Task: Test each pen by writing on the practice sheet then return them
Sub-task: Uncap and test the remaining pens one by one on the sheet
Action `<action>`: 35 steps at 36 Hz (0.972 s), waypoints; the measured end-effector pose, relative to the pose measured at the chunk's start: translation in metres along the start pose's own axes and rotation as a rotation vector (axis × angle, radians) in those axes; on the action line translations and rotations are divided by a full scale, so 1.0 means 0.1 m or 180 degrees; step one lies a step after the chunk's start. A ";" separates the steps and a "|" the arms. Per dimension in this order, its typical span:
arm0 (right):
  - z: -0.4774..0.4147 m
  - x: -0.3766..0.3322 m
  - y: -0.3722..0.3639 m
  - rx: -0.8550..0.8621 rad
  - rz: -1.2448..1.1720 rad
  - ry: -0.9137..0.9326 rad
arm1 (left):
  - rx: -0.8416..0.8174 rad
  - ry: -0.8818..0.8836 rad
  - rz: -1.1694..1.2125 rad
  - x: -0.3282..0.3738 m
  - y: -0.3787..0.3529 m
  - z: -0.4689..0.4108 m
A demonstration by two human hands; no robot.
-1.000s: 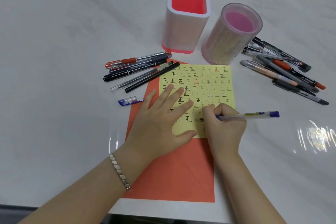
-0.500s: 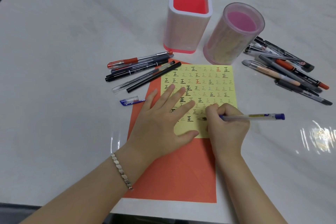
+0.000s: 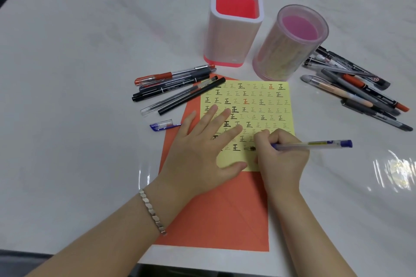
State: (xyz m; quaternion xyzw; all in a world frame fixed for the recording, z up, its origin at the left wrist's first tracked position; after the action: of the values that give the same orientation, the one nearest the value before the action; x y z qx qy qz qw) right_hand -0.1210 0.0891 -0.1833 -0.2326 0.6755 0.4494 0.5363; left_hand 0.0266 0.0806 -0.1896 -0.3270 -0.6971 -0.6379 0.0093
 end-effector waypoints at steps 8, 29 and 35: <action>0.02 -0.02 -0.01 0.0013 0.0079 0.0053 | 0.0023 -0.0013 -0.0013 0.00 0.00 0.00; -0.02 -0.06 0.14 -0.0034 -0.0651 -0.0309 | -0.0264 -0.0210 -0.0140 -0.02 0.09 0.00; -0.06 -0.17 0.19 -0.0253 -0.0427 -0.0150 | 0.0413 0.0221 -0.0327 -0.38 0.58 0.13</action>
State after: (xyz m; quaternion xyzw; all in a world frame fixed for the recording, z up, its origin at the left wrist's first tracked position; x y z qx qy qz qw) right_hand -0.1343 0.0902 -0.1602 -0.2879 0.6272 0.4442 0.5713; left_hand 0.0889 0.0735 -0.1574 -0.2672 -0.7521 -0.6021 0.0219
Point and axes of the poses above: each hand's wrist, its own z-axis away from the middle knuckle, its own y-axis out of the back of the hand, x = y × z, the point moved 8 cm from there along -z, towards the middle knuckle, and after that the axes turned 2 degrees about -y, right-handed, at the moved point
